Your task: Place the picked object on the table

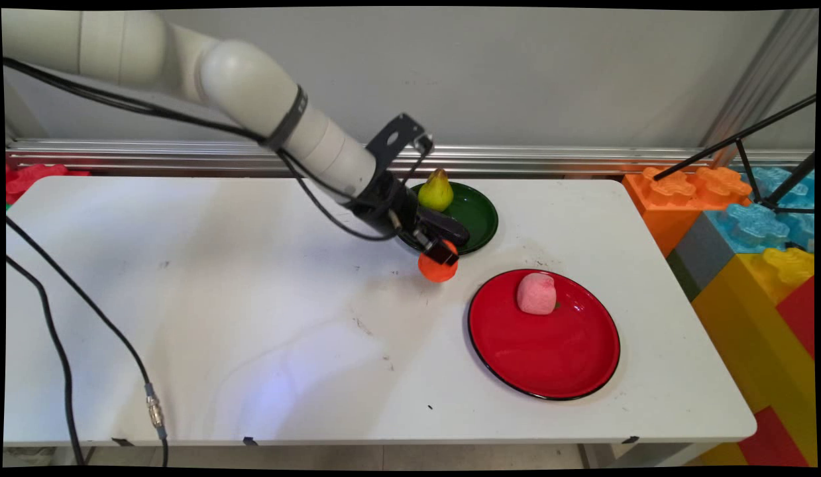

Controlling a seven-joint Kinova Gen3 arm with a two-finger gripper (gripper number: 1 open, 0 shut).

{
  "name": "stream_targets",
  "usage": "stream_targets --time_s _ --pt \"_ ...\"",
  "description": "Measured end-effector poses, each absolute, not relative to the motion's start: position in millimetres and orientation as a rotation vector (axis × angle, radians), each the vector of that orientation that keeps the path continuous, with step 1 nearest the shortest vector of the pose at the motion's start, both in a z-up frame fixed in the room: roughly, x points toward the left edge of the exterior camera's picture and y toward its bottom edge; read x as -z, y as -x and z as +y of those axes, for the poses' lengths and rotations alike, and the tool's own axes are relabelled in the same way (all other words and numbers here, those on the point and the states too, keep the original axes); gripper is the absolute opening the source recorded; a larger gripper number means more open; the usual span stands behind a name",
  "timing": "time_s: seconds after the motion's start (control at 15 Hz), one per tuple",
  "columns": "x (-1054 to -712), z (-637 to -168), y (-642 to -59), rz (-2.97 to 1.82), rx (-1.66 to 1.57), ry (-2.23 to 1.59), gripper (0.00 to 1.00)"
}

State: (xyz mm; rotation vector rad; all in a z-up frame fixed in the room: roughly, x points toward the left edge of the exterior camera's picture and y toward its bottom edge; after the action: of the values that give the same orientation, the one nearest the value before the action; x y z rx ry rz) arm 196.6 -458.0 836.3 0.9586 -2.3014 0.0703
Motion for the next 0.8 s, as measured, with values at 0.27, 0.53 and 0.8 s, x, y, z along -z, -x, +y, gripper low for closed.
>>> stream_targets --time_s 0.27,0.53,0.8 --pt "-813 -457 -198 -2.323 -0.082 -0.962 0.0" --pt "-787 -457 -198 -2.338 -0.086 -0.952 0.0" --pt "-770 -456 -198 -2.348 -0.086 -0.937 0.0"
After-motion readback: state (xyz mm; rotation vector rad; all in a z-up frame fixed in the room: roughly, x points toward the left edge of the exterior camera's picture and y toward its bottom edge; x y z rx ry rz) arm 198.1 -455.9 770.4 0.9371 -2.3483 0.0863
